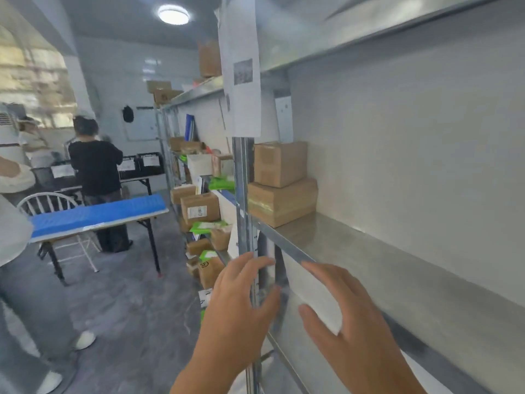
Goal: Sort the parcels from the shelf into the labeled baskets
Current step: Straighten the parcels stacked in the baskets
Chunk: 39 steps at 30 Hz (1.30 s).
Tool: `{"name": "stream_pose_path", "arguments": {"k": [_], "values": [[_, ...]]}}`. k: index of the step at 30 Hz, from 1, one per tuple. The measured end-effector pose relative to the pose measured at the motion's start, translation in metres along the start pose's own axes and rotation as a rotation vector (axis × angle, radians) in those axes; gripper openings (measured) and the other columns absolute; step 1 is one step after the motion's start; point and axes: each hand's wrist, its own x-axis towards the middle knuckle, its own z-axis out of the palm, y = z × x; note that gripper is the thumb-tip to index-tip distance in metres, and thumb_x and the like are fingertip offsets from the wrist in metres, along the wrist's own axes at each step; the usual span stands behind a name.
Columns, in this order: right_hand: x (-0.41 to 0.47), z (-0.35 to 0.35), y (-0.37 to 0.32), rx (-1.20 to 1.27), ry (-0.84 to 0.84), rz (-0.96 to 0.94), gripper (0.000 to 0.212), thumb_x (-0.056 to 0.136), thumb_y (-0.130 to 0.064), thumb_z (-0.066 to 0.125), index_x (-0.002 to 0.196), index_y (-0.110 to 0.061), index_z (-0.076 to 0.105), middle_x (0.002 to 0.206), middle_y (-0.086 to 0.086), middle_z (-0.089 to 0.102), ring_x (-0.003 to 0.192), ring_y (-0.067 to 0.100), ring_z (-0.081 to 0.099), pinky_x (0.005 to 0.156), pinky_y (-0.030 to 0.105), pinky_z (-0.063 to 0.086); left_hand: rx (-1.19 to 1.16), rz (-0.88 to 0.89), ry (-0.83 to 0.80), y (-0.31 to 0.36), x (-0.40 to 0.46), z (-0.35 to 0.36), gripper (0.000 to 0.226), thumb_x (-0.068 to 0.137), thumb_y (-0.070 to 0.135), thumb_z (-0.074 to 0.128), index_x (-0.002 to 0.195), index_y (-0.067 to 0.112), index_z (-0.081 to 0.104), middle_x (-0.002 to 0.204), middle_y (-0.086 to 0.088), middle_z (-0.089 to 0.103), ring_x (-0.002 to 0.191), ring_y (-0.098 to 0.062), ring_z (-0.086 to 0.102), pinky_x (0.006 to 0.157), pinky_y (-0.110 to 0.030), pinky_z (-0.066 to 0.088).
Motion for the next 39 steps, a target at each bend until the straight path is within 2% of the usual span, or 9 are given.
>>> {"name": "stream_pose_path", "arguments": {"k": [4, 6, 10, 18, 26, 30, 32, 35, 39], "values": [[0.095, 0.009, -0.007, 0.08, 0.087, -0.009, 0.052, 0.092, -0.048, 0.06, 0.141, -0.058, 0.043, 0.138, -0.033, 0.048, 0.132, -0.005, 0.046, 0.102, 0.022, 0.04, 0.016, 0.158, 0.065, 0.016, 0.122, -0.03, 0.052, 0.087, 0.061, 0.051, 0.136, 0.047, 0.048, 0.148, 0.019, 0.041, 0.136, -0.013, 0.044, 0.11, -0.043, 0.045], [0.146, 0.013, -0.009, 0.123, 0.15, 0.005, 0.053, 0.094, -0.038, 0.064, 0.142, -0.051, 0.048, 0.137, -0.029, 0.05, 0.128, -0.005, 0.047, 0.103, 0.025, 0.042, 0.092, 0.209, 0.061, 0.037, 0.181, -0.042, 0.065, 0.083, 0.066, 0.05, 0.143, 0.043, 0.045, 0.155, 0.009, 0.037, 0.142, -0.022, 0.04, 0.111, -0.045, 0.044], [0.214, 0.025, -0.009, 0.153, 0.253, 0.114, 0.061, 0.081, -0.043, 0.054, 0.142, -0.04, 0.053, 0.136, -0.013, 0.055, 0.125, 0.008, 0.053, 0.103, 0.033, 0.046, 0.274, 0.257, -0.028, 0.056, 0.27, -0.044, 0.052, 0.103, 0.047, 0.051, 0.152, 0.04, 0.038, 0.169, 0.003, 0.021, 0.155, -0.03, 0.021, 0.118, -0.054, 0.035], [0.221, 0.047, 0.014, 0.173, 0.287, 0.255, 0.048, 0.096, -0.022, 0.061, 0.139, -0.041, 0.053, 0.127, -0.015, 0.052, 0.113, 0.003, 0.052, 0.084, 0.018, 0.041, 0.451, 0.198, -0.087, 0.03, 0.348, -0.019, 0.048, 0.099, 0.048, 0.048, 0.145, 0.034, 0.044, 0.139, -0.01, 0.052, 0.127, -0.041, 0.045, 0.087, -0.043, 0.039], [0.202, 0.02, 0.004, 0.456, 0.401, 0.423, 0.036, 0.1, -0.044, 0.065, 0.134, -0.045, 0.053, 0.125, -0.008, 0.062, 0.109, 0.012, 0.064, 0.09, 0.033, 0.054, -0.123, 0.192, 0.01, 0.044, 0.264, -0.037, 0.045, 0.099, 0.045, 0.055, 0.14, 0.052, 0.04, 0.129, -0.003, 0.041, 0.115, -0.032, 0.055, 0.096, -0.046, 0.055], [0.17, 0.008, -0.014, 0.8, 0.338, 0.424, 0.069, 0.083, -0.066, 0.073, 0.143, -0.041, 0.049, 0.124, -0.009, 0.073, 0.112, 0.012, 0.072, 0.097, 0.05, 0.06, -0.718, 0.178, -0.033, 0.032, 0.186, -0.032, 0.031, 0.101, 0.043, 0.058, 0.124, 0.06, 0.047, 0.128, 0.007, 0.055, 0.105, -0.018, 0.065, 0.078, -0.042, 0.065], [0.15, 0.007, -0.019, 0.904, 0.298, 0.384, 0.078, 0.079, -0.062, 0.079, 0.147, -0.041, 0.047, 0.129, -0.007, 0.073, 0.116, 0.019, 0.072, 0.098, 0.054, 0.058, -0.909, 0.153, -0.094, 0.025, 0.16, -0.014, 0.031, 0.102, 0.042, 0.059, 0.126, 0.059, 0.049, 0.123, 0.018, 0.061, 0.103, -0.011, 0.068, 0.072, -0.04, 0.066], [0.122, 0.008, -0.017, 0.757, 0.43, 0.4, 0.086, 0.062, -0.056, 0.084, 0.139, -0.064, 0.044, 0.125, -0.01, 0.073, 0.109, 0.015, 0.073, 0.089, 0.046, 0.063, -0.928, 0.177, -0.157, 0.01, 0.143, 0.016, 0.033, 0.103, 0.041, 0.058, 0.129, 0.059, 0.047, 0.119, 0.029, 0.065, 0.105, 0.001, 0.068, 0.083, -0.035, 0.064], [0.082, 0.003, -0.017, 0.358, 0.595, 0.413, 0.096, 0.071, -0.033, 0.092, 0.137, -0.074, 0.035, 0.121, -0.028, 0.066, 0.107, -0.001, 0.067, 0.084, 0.032, 0.063, -0.79, 0.311, -0.157, 0.01, 0.129, 0.042, 0.054, 0.101, 0.028, 0.063, 0.143, 0.055, 0.041, 0.146, 0.029, 0.051, 0.137, 0.001, 0.049, 0.11, -0.041, 0.048]]}}
